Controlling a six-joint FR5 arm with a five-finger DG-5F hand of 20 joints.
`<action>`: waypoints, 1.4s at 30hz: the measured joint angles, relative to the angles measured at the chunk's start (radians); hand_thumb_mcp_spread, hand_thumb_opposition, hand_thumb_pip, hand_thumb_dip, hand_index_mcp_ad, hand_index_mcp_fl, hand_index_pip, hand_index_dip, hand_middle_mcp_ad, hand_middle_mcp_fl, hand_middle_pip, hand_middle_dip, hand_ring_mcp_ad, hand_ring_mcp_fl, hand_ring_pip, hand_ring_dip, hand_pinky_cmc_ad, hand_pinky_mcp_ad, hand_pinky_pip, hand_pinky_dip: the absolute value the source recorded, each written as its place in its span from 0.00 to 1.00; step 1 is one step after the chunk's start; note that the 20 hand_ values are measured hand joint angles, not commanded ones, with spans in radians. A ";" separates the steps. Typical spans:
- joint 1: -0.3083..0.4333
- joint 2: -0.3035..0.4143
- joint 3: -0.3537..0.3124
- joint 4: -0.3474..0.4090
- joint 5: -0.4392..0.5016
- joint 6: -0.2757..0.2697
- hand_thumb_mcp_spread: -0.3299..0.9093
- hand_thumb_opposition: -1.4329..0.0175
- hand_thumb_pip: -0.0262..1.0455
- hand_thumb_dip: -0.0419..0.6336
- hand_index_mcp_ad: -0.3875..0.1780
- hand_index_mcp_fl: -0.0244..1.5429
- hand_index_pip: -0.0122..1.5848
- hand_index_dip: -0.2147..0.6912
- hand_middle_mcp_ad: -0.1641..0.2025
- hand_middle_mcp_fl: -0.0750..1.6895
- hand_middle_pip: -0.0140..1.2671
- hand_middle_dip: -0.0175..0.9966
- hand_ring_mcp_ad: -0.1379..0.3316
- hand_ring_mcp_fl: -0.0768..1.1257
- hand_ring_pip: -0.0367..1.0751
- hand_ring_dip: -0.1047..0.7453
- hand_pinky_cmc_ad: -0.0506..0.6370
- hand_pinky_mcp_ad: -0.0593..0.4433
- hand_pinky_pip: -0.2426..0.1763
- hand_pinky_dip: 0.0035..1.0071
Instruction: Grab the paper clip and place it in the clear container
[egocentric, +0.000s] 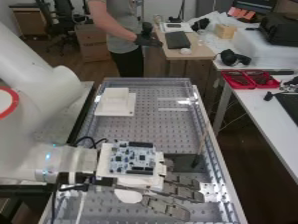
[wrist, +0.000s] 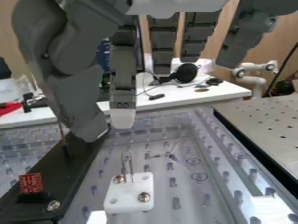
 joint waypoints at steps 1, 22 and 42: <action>-0.001 -0.003 0.002 -0.001 -0.004 -0.002 0.59 0.43 0.65 0.44 0.47 0.18 0.93 0.38 0.65 0.11 0.11 0.22 0.51 0.07 0.11 0.23 0.51 0.58 0.40 0.23; -0.022 -0.045 0.023 0.032 -0.061 -0.035 0.59 0.43 0.65 0.44 0.47 0.19 0.93 0.37 0.65 0.13 0.11 0.23 0.51 0.07 0.11 0.23 0.51 0.58 0.48 0.22; -0.035 -0.074 0.056 0.021 -0.106 -0.067 0.60 0.43 0.65 0.44 0.45 0.20 0.94 0.35 0.65 0.13 0.11 0.24 0.51 0.07 0.11 0.23 0.51 0.58 0.52 0.21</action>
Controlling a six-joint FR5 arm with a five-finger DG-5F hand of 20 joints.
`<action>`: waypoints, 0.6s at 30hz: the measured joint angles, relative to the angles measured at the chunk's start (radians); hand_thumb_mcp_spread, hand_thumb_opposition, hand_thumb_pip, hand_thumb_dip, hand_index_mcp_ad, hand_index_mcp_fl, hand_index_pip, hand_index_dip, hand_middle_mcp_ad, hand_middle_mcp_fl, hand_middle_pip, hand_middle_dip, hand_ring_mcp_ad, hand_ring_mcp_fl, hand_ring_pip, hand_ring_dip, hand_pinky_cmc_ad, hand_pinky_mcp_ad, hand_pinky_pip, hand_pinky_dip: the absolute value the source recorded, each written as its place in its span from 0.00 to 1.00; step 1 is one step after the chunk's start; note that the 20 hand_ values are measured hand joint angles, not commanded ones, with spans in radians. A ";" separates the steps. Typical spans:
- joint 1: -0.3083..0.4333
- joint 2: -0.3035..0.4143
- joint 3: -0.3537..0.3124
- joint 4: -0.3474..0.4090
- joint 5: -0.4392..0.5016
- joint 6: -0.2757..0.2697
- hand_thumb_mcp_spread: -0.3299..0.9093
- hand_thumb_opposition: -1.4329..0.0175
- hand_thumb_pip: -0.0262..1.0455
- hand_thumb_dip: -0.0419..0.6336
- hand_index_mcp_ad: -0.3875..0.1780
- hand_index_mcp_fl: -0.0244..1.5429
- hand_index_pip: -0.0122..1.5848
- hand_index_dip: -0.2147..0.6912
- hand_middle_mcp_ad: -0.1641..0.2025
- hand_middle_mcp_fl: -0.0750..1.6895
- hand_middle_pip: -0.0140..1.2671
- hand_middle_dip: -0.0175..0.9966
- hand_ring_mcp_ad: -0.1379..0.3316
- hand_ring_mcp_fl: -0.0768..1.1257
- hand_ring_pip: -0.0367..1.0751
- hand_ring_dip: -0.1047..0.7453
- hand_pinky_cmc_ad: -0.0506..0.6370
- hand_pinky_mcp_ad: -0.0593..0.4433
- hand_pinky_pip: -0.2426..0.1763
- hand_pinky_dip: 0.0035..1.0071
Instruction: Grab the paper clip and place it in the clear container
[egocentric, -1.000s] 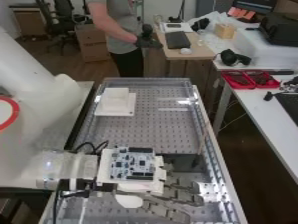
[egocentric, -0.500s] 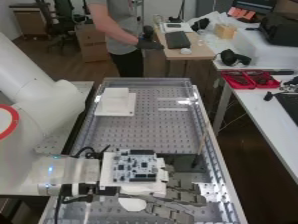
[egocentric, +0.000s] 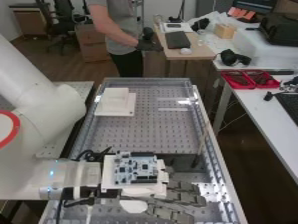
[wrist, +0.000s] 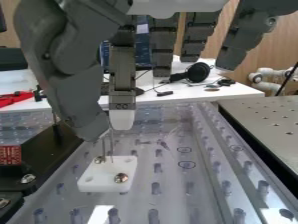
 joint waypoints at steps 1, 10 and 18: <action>0.000 -0.002 0.000 -0.001 -0.001 -0.002 0.60 0.43 0.65 0.44 0.44 0.20 0.94 0.35 0.65 0.13 0.11 0.24 0.51 0.07 0.11 0.23 0.51 0.58 0.52 0.21; -0.003 -0.010 0.008 -0.009 -0.010 -0.004 0.60 0.43 0.65 0.44 0.44 0.20 0.94 0.35 0.65 0.13 0.11 0.23 0.51 0.07 0.11 0.23 0.51 0.58 0.52 0.21; -0.003 -0.017 0.016 -0.016 -0.013 0.000 0.60 0.43 0.65 0.44 0.44 0.20 0.94 0.36 0.65 0.16 0.11 0.23 0.51 0.07 0.11 0.24 0.51 0.58 0.52 0.20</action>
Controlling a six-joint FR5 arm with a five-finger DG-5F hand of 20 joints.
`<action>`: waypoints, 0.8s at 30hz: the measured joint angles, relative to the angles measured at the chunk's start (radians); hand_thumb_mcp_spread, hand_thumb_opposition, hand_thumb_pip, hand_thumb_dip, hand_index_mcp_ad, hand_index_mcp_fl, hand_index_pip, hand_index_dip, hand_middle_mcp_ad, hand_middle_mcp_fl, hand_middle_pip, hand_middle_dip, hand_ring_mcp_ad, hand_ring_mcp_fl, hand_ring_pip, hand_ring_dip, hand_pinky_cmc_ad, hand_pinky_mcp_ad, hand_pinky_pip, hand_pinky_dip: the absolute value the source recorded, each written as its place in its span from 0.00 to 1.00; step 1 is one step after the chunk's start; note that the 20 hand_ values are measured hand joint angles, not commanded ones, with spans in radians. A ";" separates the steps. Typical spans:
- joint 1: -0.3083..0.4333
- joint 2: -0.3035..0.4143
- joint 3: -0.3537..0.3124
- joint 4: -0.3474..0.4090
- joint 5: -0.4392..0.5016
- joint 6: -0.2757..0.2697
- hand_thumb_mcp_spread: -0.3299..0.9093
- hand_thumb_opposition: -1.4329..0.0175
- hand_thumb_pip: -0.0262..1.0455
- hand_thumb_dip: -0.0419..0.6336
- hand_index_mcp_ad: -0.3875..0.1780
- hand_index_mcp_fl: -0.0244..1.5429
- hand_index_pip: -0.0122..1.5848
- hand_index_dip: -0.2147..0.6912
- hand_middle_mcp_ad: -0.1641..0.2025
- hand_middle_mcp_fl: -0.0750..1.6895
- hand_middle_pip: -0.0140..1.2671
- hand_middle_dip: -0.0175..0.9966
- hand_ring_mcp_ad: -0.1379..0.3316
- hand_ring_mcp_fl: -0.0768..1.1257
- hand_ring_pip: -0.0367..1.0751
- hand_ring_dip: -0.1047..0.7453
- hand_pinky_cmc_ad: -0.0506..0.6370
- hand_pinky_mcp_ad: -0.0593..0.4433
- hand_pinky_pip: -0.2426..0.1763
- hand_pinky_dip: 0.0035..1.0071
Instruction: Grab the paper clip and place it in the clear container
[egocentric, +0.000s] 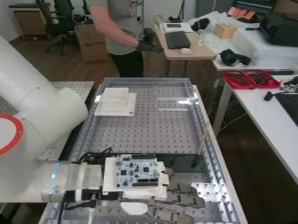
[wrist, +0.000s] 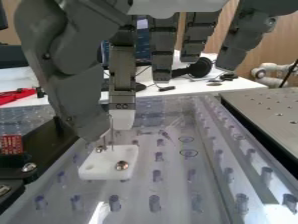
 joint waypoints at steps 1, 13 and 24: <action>0.000 -0.001 0.000 0.000 0.000 0.001 0.60 0.43 0.65 0.44 0.44 0.20 0.94 0.36 0.65 0.16 0.11 0.23 0.51 0.07 0.11 0.24 0.51 0.58 0.52 0.21; -0.002 -0.004 0.009 -0.002 0.000 -0.005 0.60 0.43 0.63 0.44 0.44 0.21 0.94 0.34 0.65 0.16 0.11 0.23 0.51 0.07 0.11 0.24 0.51 0.58 0.52 0.19; -0.002 -0.007 0.013 -0.010 -0.006 -0.016 0.62 0.43 0.63 0.44 0.44 0.22 0.94 0.34 0.65 0.16 0.11 0.23 0.51 0.07 0.11 0.24 0.51 0.58 0.51 0.19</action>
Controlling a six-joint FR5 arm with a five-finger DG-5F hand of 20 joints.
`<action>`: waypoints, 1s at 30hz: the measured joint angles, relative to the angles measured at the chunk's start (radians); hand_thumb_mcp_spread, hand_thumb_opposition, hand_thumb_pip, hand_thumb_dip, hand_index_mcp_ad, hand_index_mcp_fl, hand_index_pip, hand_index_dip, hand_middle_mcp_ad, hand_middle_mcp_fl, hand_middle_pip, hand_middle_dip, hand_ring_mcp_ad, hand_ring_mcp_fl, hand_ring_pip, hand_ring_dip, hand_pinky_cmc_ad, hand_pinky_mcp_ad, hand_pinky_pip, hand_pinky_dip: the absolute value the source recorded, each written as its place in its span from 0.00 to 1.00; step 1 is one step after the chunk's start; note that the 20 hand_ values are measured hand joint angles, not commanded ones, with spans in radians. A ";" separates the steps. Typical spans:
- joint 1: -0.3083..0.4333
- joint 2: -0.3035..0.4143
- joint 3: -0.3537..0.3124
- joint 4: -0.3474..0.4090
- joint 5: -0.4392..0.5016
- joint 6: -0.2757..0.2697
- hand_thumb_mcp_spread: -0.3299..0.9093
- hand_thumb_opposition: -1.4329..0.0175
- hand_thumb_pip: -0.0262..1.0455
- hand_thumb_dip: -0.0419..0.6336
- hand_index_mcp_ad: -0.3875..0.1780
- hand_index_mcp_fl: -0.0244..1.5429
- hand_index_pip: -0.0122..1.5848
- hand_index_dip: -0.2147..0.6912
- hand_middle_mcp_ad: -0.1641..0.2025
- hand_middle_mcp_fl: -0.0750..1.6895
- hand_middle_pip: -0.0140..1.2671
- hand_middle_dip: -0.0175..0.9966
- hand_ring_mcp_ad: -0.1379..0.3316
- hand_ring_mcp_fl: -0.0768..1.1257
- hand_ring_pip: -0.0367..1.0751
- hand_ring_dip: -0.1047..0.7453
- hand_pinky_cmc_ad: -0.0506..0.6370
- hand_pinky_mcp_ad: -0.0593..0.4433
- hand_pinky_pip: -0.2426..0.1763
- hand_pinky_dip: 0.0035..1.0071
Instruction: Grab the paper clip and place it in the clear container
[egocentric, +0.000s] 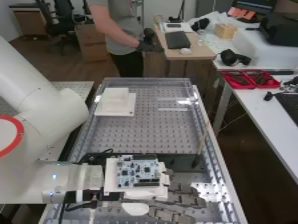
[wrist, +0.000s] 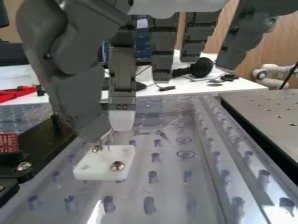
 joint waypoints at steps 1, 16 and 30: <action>0.000 0.000 0.000 0.000 0.000 0.000 0.62 0.43 0.63 0.44 0.44 0.23 0.94 0.34 0.65 0.16 0.11 0.23 0.51 0.07 0.11 0.24 0.50 0.58 0.52 0.19; 0.001 -0.002 0.000 0.007 0.001 0.010 0.64 0.37 0.63 0.44 0.40 0.29 0.96 0.33 0.65 0.16 0.11 0.23 0.51 0.07 0.11 0.24 0.51 0.58 0.52 0.18; 0.003 0.034 -0.030 0.061 0.025 0.112 0.65 0.35 0.63 0.43 0.40 0.34 0.94 0.33 0.65 0.18 0.11 0.24 0.51 0.08 0.13 0.24 0.51 0.61 0.55 0.19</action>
